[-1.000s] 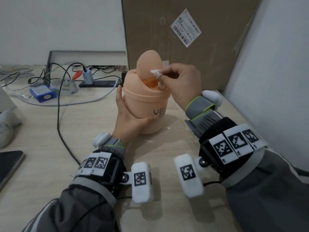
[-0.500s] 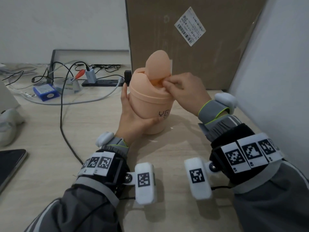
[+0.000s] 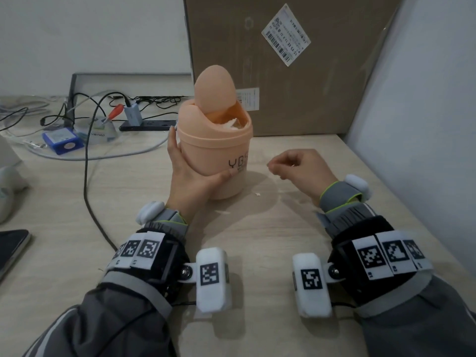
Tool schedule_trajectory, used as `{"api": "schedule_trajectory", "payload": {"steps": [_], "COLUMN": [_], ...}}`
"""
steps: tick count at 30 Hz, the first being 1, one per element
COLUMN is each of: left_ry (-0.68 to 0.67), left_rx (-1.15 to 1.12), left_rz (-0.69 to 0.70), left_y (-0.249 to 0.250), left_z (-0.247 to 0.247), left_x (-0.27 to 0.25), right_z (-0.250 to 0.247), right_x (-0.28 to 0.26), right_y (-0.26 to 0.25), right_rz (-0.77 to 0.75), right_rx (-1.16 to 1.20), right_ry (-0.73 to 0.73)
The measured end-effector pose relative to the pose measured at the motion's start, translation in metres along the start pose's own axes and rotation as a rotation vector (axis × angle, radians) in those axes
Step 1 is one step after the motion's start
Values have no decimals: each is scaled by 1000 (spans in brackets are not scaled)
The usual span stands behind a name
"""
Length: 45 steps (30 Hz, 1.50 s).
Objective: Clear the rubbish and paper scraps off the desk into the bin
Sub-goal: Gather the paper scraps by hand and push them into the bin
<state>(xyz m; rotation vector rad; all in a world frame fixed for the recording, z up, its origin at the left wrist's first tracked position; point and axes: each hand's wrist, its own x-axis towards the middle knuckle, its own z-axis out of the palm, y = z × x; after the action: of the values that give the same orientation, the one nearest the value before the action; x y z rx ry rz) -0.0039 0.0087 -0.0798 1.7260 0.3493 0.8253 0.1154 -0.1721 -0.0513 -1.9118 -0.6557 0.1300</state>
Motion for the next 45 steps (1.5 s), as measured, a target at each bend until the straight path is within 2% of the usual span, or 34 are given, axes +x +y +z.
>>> {"api": "schedule_trajectory", "payload": {"steps": [5, 8, 11, 20, 25, 28, 31, 37, 43, 45], "left_ry": [-7, -8, -11, -25, -48, -89, -147, -281, -327, -328], "left_rx": [-7, -7, -4, -20, -32, -44, -68, -67, -42, -35], "left_rz": [-11, -12, -15, -15, -17, -38, -55, -65, -56, -50], "left_y": [1, 2, 2, 0, 0, -1, 0, 2, 0, 0], "left_z": [0, 0, 1, 1, 1, 2, 4, 12, 15, 16], "left_x": [-2, -2, -2, -2, -1, -1, -2, -6, -7, -7], "right_z": [9, 17, 22, 24, 18, 8, -3, -4, -5, -5], "right_x": [0, 0, 2, 6, 5, 1, -3, -7, -8, -9], "right_y": [10, 16, 21, 24, 9, -9, -22, -33, -34, -36], "right_rz": [34, -2, -38, -90, -123, -256, -375, -507, -479, -538], "right_rx": [-296, -413, -425, -462, 3, 198, 320, 164, -45, -65], "right_ry": [-244, -292, -298, -221, 121, 277, 371, 391, 183, 205]}}
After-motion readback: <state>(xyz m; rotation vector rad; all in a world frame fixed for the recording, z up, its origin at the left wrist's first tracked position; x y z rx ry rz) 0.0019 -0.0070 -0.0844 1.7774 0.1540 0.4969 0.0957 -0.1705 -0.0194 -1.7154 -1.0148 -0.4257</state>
